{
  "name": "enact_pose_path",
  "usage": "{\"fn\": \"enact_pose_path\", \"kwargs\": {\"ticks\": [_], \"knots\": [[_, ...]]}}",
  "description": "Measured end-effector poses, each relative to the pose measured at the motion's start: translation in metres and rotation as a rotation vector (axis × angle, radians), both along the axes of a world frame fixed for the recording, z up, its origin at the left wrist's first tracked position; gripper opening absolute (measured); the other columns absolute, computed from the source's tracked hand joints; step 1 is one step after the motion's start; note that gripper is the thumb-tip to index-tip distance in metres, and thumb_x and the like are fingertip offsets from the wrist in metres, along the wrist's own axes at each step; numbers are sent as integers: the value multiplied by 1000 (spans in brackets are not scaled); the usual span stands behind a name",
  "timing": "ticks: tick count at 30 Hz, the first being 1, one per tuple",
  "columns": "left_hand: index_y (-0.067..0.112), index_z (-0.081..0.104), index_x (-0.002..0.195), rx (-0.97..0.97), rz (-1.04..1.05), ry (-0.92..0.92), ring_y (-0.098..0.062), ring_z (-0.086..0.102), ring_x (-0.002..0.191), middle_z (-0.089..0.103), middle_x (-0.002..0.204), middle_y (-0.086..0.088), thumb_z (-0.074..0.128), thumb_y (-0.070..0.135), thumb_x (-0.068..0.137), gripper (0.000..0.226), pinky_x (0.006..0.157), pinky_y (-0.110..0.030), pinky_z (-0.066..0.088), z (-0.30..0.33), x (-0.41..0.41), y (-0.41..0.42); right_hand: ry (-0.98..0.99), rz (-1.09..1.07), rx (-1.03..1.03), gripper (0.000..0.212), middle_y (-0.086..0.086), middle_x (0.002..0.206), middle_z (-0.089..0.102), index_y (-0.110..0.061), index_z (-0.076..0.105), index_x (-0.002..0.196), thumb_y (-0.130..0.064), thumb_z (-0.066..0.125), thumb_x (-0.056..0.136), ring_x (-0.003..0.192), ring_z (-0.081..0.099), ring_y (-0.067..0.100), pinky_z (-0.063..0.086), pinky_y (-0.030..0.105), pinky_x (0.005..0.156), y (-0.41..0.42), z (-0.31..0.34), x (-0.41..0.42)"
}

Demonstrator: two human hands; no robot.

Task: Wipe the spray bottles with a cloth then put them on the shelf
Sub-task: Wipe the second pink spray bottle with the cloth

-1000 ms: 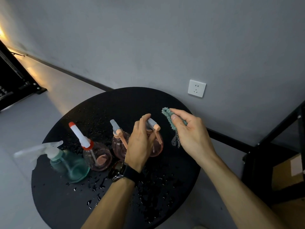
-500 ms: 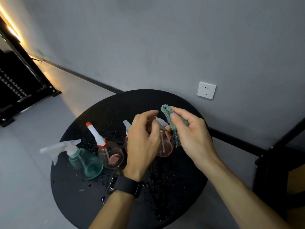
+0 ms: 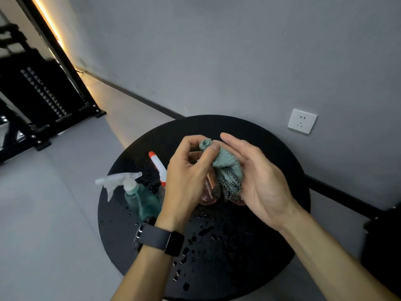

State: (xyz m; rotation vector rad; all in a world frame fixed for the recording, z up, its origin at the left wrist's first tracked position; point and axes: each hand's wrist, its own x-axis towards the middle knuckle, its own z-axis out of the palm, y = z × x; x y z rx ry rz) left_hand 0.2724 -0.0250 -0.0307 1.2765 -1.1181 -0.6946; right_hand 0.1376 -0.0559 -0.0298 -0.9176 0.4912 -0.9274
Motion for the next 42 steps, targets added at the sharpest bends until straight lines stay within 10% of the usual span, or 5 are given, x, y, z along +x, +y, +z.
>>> {"fn": "enact_pose_path", "kwargs": {"ticks": [8,15,25,35,42], "knots": [[14,61,94,54,168,117,-18,64,61,71,79,-3,70,33,93,21,63,-44,51,3,25,10,262,25,-207,36,6,119,69,-19,63,126,-13,62,90,115,64,21,45,43,105,1,-5,13],[32,63,100,102,105,60,-25,70,89,70,87,8,67,41,92,12,75,-49,59,-6,41,17,311,-57,-179,23,10,110,72,-10,70,113,-7,56,95,108,67,23,47,45,103,3,-3,19],[32,73,110,38,-37,-370,6,56,114,63,118,15,71,28,92,19,92,-8,41,1,42,25,376,-155,-203,18,6,105,74,-15,74,105,-12,61,93,104,69,19,51,43,99,5,2,24],[30,72,101,10,43,-104,-22,71,92,75,95,3,59,40,96,17,84,-55,58,0,40,20,440,38,-225,34,3,109,73,-22,68,117,-6,66,87,104,69,18,51,39,97,5,5,21],[26,70,100,-9,62,-68,-28,71,88,73,93,3,59,33,101,14,80,-56,59,2,40,20,331,81,-97,37,1,112,72,-20,66,120,-28,68,84,101,68,11,50,20,75,2,5,19]]}}
